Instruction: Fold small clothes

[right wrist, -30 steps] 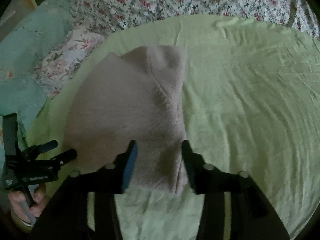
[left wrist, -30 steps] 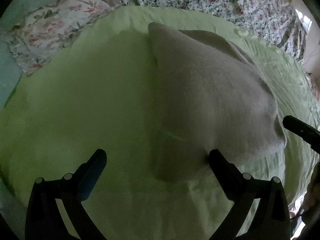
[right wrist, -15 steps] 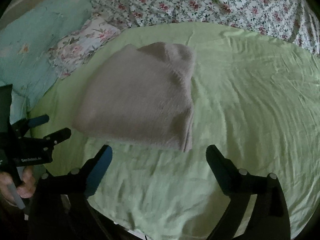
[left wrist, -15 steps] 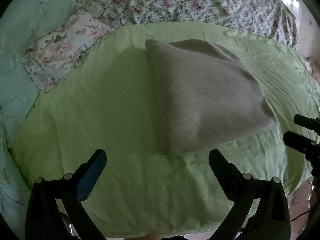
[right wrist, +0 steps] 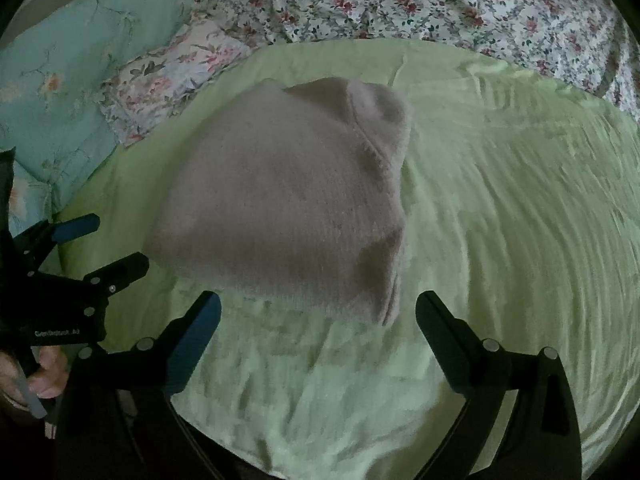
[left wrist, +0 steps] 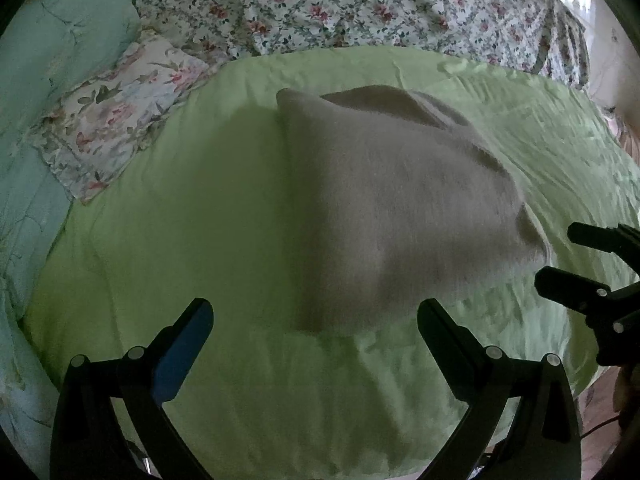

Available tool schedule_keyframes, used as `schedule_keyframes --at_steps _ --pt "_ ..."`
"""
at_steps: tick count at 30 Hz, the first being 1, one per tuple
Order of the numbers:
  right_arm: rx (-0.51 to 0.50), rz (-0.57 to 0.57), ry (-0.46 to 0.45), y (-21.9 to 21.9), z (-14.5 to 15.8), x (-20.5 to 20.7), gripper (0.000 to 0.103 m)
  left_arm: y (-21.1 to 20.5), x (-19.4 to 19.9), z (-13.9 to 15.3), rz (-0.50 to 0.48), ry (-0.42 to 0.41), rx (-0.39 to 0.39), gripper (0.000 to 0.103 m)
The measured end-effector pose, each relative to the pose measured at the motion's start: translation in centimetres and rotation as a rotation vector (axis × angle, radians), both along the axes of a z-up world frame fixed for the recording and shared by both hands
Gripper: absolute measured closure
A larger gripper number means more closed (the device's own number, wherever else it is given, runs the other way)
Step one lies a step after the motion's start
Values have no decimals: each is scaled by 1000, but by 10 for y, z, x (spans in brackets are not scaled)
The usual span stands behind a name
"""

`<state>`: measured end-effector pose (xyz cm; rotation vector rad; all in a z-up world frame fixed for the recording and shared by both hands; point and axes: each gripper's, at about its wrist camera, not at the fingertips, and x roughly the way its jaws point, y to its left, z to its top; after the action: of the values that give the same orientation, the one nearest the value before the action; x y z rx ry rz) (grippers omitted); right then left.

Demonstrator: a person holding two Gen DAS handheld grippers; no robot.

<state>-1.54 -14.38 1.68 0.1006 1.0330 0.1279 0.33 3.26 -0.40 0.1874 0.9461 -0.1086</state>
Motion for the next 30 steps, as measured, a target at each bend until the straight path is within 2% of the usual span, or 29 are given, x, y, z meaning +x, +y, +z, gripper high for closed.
schedule_keyframes --at_steps 15,30 --pt "-14 16 3 4 3 35 4 -4 21 3 30 -8 6 1" --pt "-8 8 27 1 -3 51 4 -3 37 -1 36 5 -9 1"
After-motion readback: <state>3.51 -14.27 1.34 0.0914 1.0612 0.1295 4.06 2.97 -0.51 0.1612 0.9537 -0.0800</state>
